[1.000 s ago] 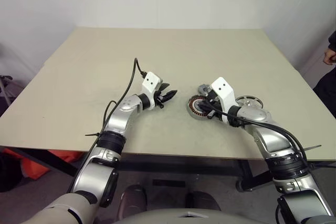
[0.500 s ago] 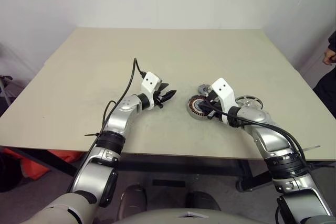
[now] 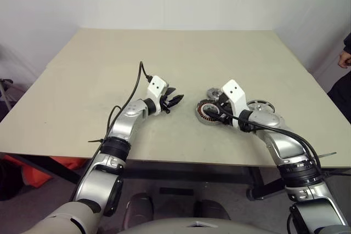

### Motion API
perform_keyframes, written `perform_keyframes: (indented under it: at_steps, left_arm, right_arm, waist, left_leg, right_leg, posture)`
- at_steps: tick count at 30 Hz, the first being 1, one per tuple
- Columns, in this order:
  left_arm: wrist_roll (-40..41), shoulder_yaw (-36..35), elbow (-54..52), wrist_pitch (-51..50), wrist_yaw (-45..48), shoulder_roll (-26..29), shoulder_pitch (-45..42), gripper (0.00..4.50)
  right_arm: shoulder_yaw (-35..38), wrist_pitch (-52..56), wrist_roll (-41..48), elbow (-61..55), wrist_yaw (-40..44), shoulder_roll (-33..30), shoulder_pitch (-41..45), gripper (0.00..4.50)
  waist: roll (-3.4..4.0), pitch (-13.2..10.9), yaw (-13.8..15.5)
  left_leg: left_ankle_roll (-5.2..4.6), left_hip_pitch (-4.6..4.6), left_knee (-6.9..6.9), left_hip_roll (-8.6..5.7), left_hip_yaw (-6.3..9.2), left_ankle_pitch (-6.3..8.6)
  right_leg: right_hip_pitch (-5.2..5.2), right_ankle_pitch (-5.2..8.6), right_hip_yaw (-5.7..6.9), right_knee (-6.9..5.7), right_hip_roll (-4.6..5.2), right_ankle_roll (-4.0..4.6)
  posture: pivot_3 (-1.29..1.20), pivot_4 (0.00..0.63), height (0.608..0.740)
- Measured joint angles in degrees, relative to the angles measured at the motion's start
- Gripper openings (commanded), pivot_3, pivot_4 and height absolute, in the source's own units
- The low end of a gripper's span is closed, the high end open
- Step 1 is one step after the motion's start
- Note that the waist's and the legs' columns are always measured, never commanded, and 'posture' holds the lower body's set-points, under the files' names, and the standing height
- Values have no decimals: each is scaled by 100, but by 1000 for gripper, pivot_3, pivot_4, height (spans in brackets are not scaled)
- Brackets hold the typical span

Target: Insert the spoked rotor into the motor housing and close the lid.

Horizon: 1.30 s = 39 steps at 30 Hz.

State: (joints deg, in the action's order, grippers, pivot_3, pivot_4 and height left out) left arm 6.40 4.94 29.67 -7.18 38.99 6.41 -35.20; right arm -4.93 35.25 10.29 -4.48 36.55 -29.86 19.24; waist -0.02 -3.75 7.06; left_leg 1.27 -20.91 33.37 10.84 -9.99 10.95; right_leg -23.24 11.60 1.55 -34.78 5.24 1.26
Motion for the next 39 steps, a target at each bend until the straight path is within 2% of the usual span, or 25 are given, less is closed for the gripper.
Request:
perform_keyframes:
  at_steps: [3,8,9,23,31,34,39]
  left_arm:
    - [-1,1,28,35,0,-1,0,2369]
    - [-1,2,95,50,-1,-2,-1,2369]
    - [-2,2,105,51,-3,-2,-1,2369]
    - [-4,3,119,91,-49,13,-16,2369]
    - [-4,1,122,97,-72,27,-17,2369]
    - [-4,2,124,98,-74,26,-17,2369]
    - [-4,8,126,98,-76,10,-17,2369]
  right_arm:
    - [145,10,15,0,-47,-3,24,2009]
    - [193,6,12,0,-6,-49,15,245]
    - [182,2,2,-1,11,-50,6,58]
    - [-256,-127,-187,137,58,37,-60,58]
    - [-227,-239,-216,150,20,50,-101,58]
    - [-40,-165,-104,109,-63,96,-88,58]
    - [704,23,80,43,-620,303,206,58]
  waist:
    - [0,0,0]
    - [0,0,-1]
    - [0,0,-1]
    - [0,0,-1]
    - [0,0,-1]
    - [0,0,0]
    - [0,1,-1]
  left_leg:
    - [0,0,0,0,0,0]
    - [0,0,0,0,0,0]
    - [0,0,0,0,0,0]
    - [0,0,1,0,0,0]
    - [0,2,1,0,0,0]
    - [0,0,1,0,0,0]
    - [0,1,1,0,-1,0]
  right_leg:
    - [0,0,0,0,0,0]
    - [0,0,0,0,0,0]
    - [0,0,0,0,0,0]
    - [0,0,0,0,0,0]
    - [1,0,0,-1,0,0]
    - [1,0,0,-1,0,0]
    - [0,0,0,-1,0,0]
  posture:
    - [0,0,740]
    - [0,0,740]
    - [0,0,740]
    - [0,0,740]
    - [0,0,740]
    - [0,0,740]
    - [0,0,740]
